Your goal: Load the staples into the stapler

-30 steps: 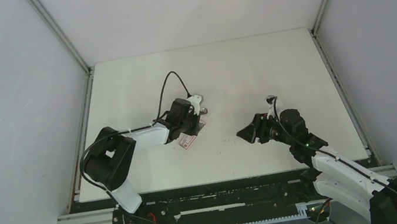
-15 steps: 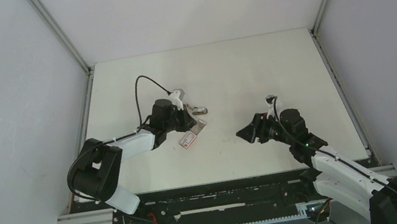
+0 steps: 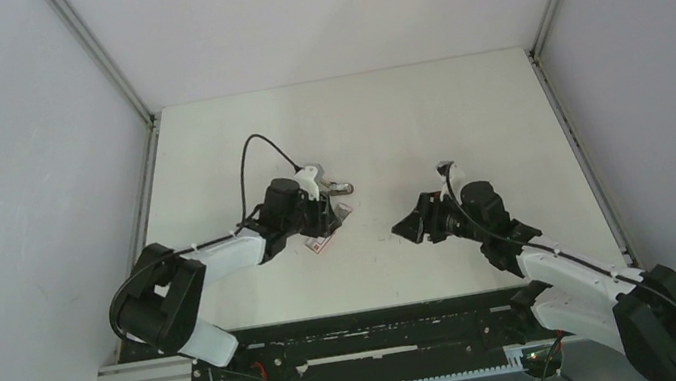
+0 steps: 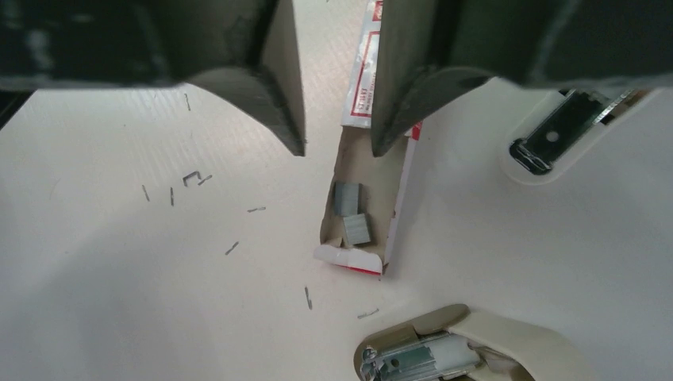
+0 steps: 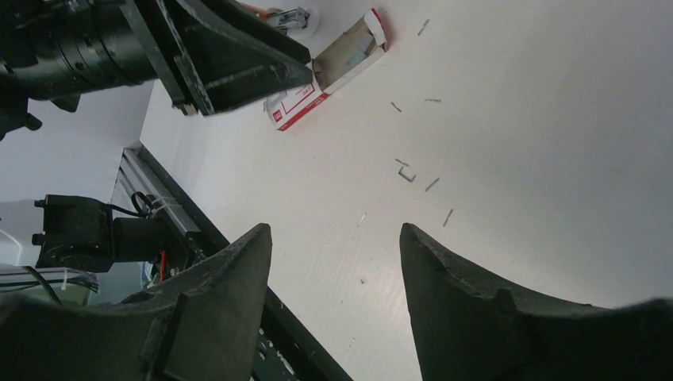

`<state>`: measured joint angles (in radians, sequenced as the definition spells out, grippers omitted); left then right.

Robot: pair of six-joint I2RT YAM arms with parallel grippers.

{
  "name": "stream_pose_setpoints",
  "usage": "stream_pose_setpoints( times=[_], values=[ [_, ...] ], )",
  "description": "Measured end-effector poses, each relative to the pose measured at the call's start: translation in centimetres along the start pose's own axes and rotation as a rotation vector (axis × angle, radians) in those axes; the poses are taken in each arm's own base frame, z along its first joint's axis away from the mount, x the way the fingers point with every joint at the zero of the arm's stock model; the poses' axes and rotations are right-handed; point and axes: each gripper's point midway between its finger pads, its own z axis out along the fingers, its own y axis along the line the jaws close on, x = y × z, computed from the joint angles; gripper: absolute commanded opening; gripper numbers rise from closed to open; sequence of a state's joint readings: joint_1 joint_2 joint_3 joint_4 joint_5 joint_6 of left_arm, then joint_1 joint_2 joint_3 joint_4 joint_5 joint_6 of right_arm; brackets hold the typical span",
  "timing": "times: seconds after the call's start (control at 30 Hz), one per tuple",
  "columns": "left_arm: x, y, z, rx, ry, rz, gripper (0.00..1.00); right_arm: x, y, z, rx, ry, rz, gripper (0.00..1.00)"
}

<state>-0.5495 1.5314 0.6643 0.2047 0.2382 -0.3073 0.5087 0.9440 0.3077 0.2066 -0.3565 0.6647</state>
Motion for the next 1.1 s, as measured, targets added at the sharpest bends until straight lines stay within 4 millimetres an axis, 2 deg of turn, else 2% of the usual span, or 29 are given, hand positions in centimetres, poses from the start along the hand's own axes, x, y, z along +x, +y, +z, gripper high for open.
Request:
stream_pose_setpoints(
  times=[0.2, 0.4, 0.6, 0.83, 1.1],
  values=[
    [0.9, 0.2, 0.1, -0.045, 0.027, 0.096, 0.62, 0.2, 0.6, 0.8, -0.022, 0.015, -0.012, 0.59],
    [-1.0, 0.6, 0.5, -0.077, -0.006, 0.137, 0.64, 0.6, 1.1, 0.9, -0.037, 0.027, -0.028, 0.59],
    [-2.0, 1.1, 1.9, -0.096, 0.001, 0.138, 0.64, 0.3, 1.5, 0.6, -0.046, 0.009, -0.056, 0.59],
    [-0.4, 2.3, 2.7, -0.124, 0.067, 0.112, 0.64, 0.2, 1.4, 0.2, -0.034, 0.002, -0.068, 0.59],
    [0.1, 2.0, 2.6, -0.113, 0.083, 0.074, 0.65, 0.3, 1.3, 0.2, -0.029, 0.003, -0.074, 0.59]
  ],
)
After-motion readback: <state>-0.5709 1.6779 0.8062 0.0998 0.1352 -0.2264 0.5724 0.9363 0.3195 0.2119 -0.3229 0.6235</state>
